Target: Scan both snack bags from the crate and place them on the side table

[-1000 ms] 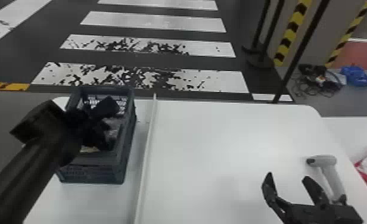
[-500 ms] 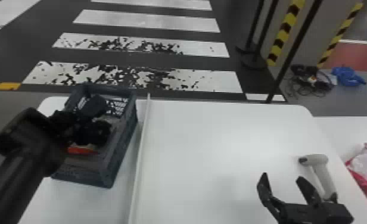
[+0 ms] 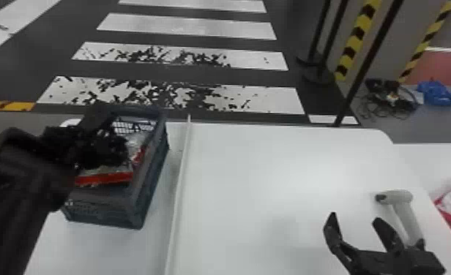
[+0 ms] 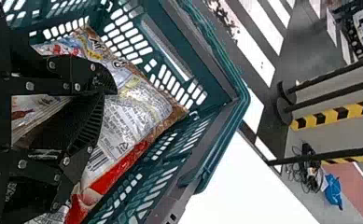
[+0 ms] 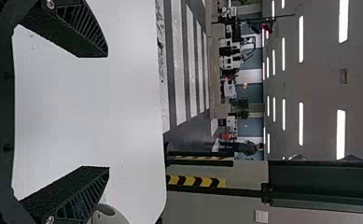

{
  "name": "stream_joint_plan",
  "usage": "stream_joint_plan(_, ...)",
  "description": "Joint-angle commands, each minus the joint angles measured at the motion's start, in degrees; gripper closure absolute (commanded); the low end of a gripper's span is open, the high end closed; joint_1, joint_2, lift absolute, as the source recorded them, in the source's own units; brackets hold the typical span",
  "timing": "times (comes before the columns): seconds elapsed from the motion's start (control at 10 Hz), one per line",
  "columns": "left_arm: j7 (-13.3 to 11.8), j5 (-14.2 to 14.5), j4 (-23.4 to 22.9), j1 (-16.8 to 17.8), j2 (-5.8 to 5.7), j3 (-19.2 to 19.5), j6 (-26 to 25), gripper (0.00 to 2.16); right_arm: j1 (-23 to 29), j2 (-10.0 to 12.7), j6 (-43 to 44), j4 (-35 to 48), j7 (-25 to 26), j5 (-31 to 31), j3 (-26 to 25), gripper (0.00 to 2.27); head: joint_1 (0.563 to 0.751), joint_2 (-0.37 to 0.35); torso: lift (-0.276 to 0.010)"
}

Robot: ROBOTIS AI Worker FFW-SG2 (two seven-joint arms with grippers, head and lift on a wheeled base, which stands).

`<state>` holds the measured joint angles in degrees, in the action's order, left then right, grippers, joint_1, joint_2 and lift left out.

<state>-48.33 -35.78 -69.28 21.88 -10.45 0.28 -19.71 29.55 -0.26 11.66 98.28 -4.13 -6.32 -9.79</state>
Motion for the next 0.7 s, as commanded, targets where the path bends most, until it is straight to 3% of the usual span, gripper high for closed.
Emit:
stream_joint_plan(0.0,0.17,3.17,-1.12,-1.14,-0.01,2.8,-0.11,2.14,-0.02,0.31,-0.02,-0.02,0.0,0.08,0.04,0.06,0.695,-0.061,-0.098)
stream_joint_plan(0.2,1.49,7.21,-1.91,-3.78,0.08,6.4,2.17,2.14,0.06,0.31,-0.2,-0.02,0.0,0.08,0.12,0.06,0.695,-0.048,-0.098)
stream_joint_plan(0.3,2.19,12.31,-1.82,-4.66,0.17,8.51,3.23,2.14,0.06,0.31,-1.43,-0.02,0.09,0.26,0.12,0.06,0.695,-0.039,-0.098)
stream_joint_plan(0.5,4.47,18.46,-1.74,-7.91,0.26,11.41,9.03,2.14,0.33,0.31,-2.13,0.34,0.09,0.61,0.3,0.06,0.695,-0.028,-0.098)
stream_joint_plan(0.6,5.0,21.01,-1.82,-8.7,0.26,11.85,9.38,2.14,0.42,0.31,-2.83,0.6,0.09,0.78,0.39,0.06,0.695,-0.022,-0.098)
